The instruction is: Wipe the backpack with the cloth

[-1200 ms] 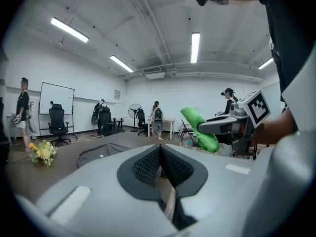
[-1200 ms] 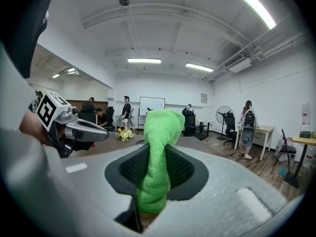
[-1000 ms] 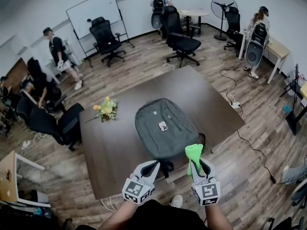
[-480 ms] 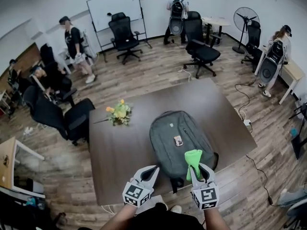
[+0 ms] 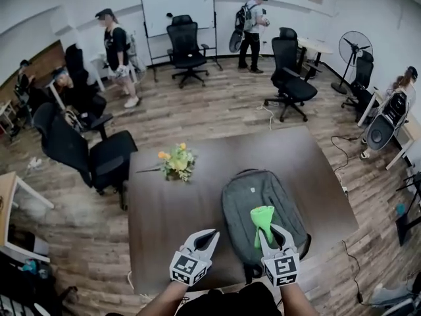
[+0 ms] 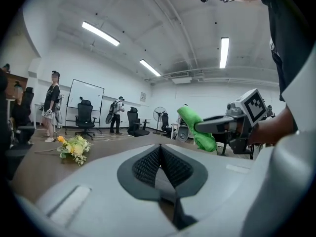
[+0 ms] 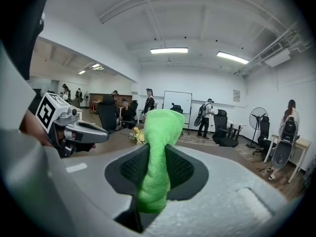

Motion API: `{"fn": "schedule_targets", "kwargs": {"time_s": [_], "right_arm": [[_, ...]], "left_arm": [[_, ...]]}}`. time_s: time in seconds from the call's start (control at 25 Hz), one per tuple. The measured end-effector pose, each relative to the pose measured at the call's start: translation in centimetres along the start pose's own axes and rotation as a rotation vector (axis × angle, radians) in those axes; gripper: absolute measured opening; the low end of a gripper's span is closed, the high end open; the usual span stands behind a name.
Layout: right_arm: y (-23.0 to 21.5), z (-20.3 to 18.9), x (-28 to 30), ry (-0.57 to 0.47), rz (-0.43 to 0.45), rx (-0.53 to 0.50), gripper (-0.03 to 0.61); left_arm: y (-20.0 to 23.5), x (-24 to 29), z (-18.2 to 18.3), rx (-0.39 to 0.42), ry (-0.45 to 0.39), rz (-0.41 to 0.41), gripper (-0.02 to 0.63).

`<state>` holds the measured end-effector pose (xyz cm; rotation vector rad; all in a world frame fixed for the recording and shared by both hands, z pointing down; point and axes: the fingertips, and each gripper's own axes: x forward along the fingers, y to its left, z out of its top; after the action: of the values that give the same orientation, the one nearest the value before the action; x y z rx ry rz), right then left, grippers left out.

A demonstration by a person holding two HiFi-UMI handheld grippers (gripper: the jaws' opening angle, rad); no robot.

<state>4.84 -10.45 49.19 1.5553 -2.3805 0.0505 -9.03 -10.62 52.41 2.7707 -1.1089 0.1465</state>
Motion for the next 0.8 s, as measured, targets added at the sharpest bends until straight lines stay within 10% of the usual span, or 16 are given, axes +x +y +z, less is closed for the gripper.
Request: {"fn": "schedule_targets", "kwargs": {"time_s": [0.8], "right_arm": [[-2.7, -4.8, 12.5, 0.164, 0.193, -0.012, 0.092]], "left_arm": [[5.5, 2.0, -0.7, -0.072, 0.056, 0.238, 0.02]]}}
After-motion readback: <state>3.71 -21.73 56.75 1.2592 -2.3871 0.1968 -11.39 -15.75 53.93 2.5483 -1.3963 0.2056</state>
